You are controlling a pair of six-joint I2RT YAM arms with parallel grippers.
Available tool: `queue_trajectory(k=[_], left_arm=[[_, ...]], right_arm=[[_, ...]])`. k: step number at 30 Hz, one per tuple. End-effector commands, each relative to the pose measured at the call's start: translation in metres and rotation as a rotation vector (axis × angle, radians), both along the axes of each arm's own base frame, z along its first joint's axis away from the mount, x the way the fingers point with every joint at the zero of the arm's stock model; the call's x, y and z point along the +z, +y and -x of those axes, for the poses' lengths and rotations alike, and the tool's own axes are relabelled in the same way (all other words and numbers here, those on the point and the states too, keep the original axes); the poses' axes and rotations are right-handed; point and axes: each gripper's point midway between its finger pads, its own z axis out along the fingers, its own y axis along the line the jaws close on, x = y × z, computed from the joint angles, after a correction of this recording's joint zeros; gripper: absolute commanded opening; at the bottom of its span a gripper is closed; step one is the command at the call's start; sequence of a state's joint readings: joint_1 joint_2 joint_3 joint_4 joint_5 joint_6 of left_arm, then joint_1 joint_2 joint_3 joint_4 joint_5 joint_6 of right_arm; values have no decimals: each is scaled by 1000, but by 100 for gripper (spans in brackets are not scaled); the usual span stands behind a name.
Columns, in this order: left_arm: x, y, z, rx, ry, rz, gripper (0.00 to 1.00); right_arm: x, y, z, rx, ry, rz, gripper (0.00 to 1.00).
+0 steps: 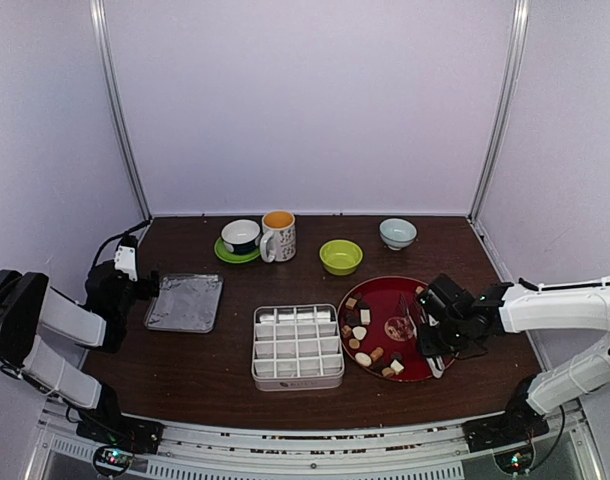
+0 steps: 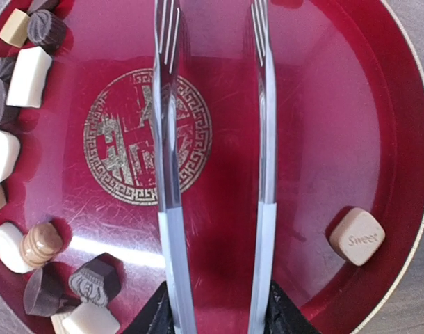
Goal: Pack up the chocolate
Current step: Pick up the clamp from the plate.
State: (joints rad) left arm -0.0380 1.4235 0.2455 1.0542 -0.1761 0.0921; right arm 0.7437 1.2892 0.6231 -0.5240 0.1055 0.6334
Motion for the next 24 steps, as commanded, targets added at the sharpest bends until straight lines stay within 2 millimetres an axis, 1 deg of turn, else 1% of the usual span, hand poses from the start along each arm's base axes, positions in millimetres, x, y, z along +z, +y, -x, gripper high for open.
queue_trajectory(k=[1,7,12,18,24], left_arm=[[22,3,-6,9,-80,3,98],[23,4,-6,10,-81,4,98],[22,3,-6,10,-80,3,98],[22,4,-6,10,-80,3,98],[22,3,-6,9,-80,3,98]], right_arm=[[29,-1,-7,3,-54,-7,41],[55,-10,-3,11,-78,6,41],[73,-22,-7,-9,-89,13,41],[82,-33,-9,-29,-50,3,41],[74,-33,-16,-55,-11,-51,42]])
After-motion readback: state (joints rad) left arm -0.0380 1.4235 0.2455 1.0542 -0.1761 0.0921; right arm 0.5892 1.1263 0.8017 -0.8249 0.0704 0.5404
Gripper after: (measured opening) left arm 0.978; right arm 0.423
